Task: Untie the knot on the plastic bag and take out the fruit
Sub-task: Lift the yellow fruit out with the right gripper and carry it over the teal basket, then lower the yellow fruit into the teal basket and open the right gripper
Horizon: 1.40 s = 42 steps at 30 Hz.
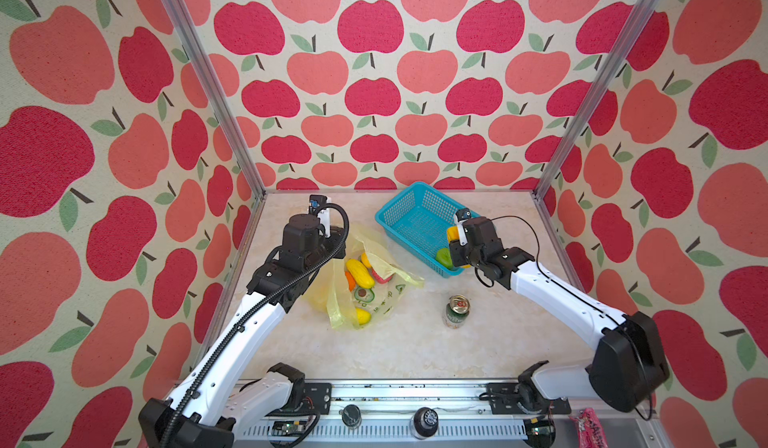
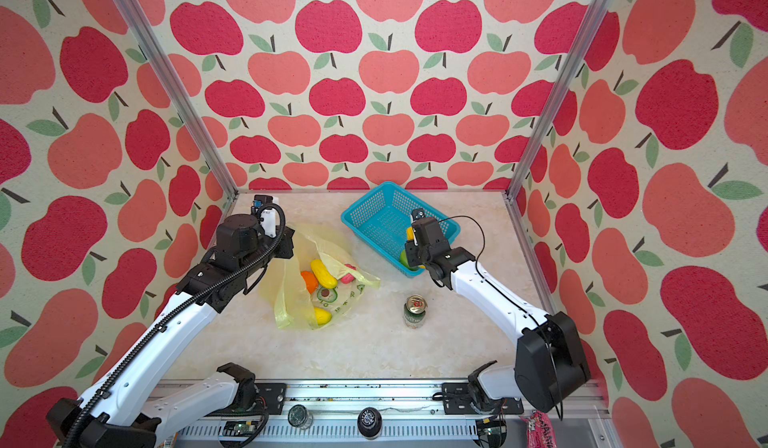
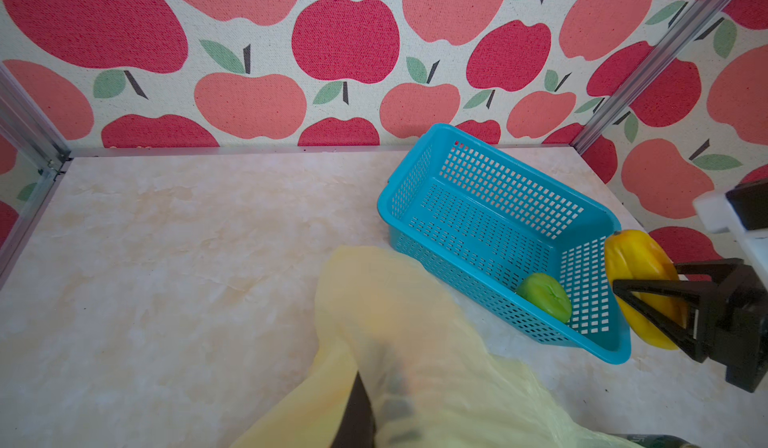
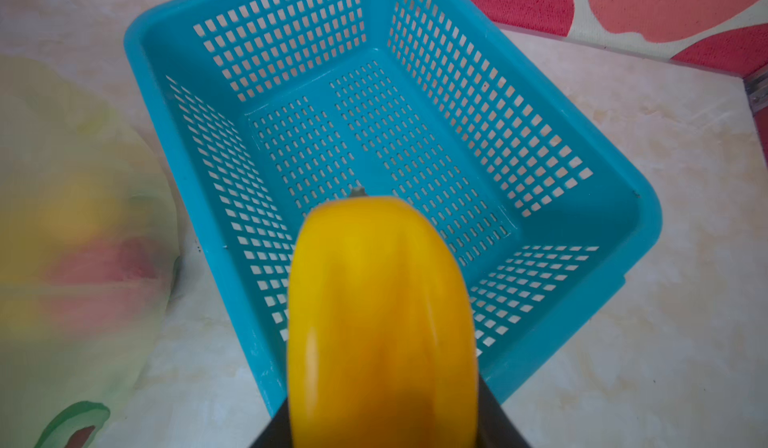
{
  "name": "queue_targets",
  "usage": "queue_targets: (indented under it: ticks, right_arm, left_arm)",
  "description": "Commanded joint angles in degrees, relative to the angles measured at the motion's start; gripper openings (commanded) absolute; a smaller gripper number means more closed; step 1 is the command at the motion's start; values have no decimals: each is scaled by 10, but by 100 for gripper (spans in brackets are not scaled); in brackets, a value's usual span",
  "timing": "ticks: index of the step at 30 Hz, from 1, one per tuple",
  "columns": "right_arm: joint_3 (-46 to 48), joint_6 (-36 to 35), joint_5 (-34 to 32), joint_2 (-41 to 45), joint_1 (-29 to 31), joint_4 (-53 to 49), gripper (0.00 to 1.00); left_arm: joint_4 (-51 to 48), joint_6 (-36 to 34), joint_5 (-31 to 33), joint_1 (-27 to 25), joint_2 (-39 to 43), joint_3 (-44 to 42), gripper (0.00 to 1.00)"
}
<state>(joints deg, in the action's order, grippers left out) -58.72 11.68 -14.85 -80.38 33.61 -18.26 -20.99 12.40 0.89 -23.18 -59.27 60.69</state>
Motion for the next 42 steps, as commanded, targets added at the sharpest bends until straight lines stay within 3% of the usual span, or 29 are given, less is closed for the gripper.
queue_targets:
  ticks: [1, 3, 9, 12, 16, 25, 31, 36, 42]
  right_arm:
    - [-25, 1, 5, -1, -4, -7, 12]
    - [-21, 3, 11, -3, -12, 6, 18]
    - [-85, 28, 55, -60, -52, -3, 15]
    - [-147, 38, 30, -106, -63, -36, 18]
    - [-222, 61, 25, -188, -94, -85, 15]
    - [-265, 53, 13, -281, -109, -139, 18]
    - [-282, 55, 6, -306, -109, -163, 37]
    - [-299, 59, 2, -328, -109, -181, 42]
    - [-298, 67, 10, -325, -108, -186, 62]
  left_arm:
    - [3, -11, 4, -3, 3, 0, 0]
    - [3, -11, 5, -3, 3, -1, 0]
    - [-8, -9, 7, -4, 6, 3, 0]
    - [-9, -10, 11, -3, 17, 0, 0]
    - [7, -11, 14, -3, 32, -13, 0]
    - [3, -14, 4, -3, -7, 2, 0]
    - [4, -14, 3, -3, -10, 2, 0]
    - [3, -16, 5, -3, -7, 2, 0]
    - [4, -13, 4, -3, 5, -2, 0]
